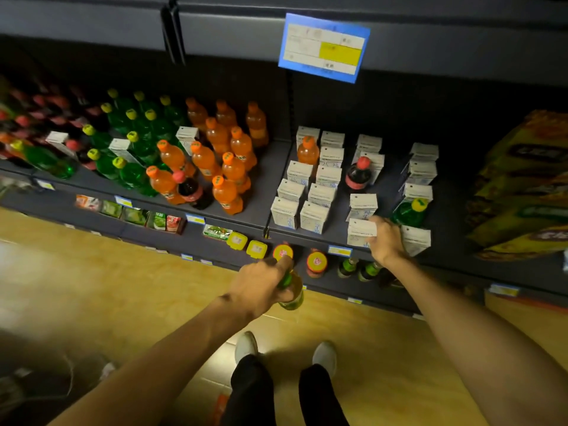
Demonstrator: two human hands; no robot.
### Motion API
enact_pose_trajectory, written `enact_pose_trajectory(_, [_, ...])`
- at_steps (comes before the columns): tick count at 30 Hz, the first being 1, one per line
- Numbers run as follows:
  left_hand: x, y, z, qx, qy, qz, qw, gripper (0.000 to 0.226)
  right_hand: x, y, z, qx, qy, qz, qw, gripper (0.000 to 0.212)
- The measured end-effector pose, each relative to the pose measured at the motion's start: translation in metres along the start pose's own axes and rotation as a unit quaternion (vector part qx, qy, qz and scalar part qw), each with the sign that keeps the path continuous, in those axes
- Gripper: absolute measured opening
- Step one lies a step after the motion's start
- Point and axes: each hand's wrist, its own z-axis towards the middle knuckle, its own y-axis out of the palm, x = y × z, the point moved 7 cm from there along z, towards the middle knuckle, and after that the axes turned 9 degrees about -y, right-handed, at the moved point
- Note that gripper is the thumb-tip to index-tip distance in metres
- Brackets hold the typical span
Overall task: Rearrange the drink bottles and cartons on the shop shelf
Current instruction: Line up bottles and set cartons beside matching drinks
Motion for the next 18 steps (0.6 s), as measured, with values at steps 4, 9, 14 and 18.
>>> enact_pose_trajectory(4, [-0.003,0.002,0.001,-0.002,-0.002,-0.006,1.0,0.052,0.007,0.004,0.004,-0.001,0.01,0.003,1.0,0.051])
enact_pose_trajectory(9, [0.003,-0.005,0.002,0.015,0.007,0.003,1.0,0.048,0.007,0.005,0.012,-0.004,0.015,0.001,1.0,0.049])
enact_pose_trajectory(14, [0.012,-0.011,0.004,0.038,0.008,0.024,0.999,0.049,0.008,0.003,0.014,-0.003,0.018,0.005,1.0,0.048])
enact_pose_trajectory(18, [0.012,-0.012,0.005,0.051,0.004,0.015,0.999,0.047,0.008,0.001,0.01,0.004,0.01,0.019,1.0,0.049])
